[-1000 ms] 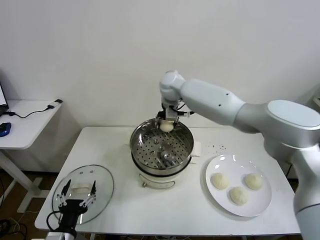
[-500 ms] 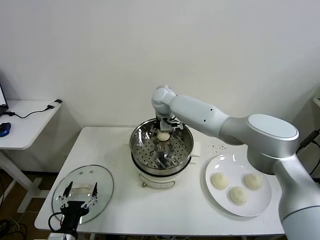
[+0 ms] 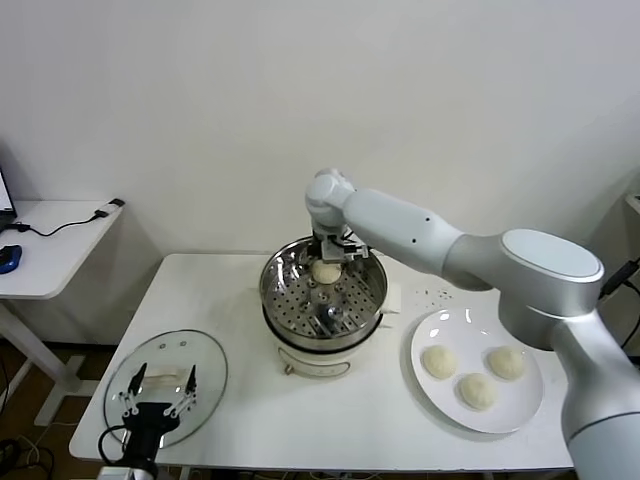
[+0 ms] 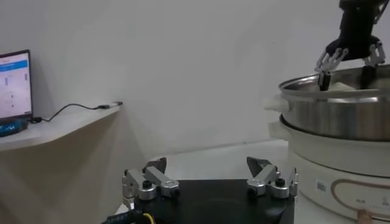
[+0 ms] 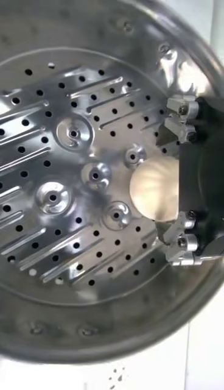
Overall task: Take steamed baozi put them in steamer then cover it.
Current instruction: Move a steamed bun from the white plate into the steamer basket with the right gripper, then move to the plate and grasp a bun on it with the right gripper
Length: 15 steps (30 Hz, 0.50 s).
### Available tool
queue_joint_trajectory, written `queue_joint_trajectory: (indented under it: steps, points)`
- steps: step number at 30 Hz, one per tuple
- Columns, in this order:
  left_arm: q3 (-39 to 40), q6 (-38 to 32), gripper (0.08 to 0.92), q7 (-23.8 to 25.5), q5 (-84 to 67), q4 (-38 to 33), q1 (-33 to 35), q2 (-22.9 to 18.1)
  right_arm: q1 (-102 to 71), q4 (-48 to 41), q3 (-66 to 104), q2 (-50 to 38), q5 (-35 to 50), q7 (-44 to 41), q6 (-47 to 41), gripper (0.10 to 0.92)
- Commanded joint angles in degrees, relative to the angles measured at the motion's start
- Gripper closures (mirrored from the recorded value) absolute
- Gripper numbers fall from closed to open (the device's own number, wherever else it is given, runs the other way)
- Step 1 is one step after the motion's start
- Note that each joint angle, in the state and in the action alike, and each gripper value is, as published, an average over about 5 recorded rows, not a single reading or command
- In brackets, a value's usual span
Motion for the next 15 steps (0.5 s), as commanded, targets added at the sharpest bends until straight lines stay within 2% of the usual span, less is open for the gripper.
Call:
queue_joint_trajectory:
  steps: [1, 3, 5, 8, 12, 15]
  points:
    - [0.0, 0.2, 0.177, -0.1, 0.1, -0.4, 0.2, -0.1, 6.9, 4.6, -2.3, -5.3, 14.3, -2.7, -3.7, 0.203]
    - [0.0, 0.4, 0.177, -0.3, 0.1, -0.8, 0.5, -0.1, 11.3, 7.7, -6.4, -8.8, 25.0, -4.1, -9.8, 0.203]
    - [0.0, 0.7, 0.177, -0.5, 0.2, -1.3, 0.7, -0.2, 17.2, 13.2, -12.7, -14.0, 38.0, -3.9, -19.5, 0.203]
    - [0.1, 0.9, 0.177, -0.6, 0.2, -1.8, 0.9, -0.2, 24.2, 21.2, -20.6, -21.7, 51.5, 0.5, -33.8, 0.203]
    - [0.6, 1.0, 0.177, -0.6, 0.2, -2.4, 1.4, -0.3, 26.1, 26.1, -22.7, -29.5, 59.3, 4.0, -50.6, 0.203]
    - [0.8, 1.0, 0.177, -0.7, 0.2, -2.7, 1.8, -0.4, 25.3, 26.0, -23.4, -34.1, 62.3, 4.8, -55.0, 0.203]
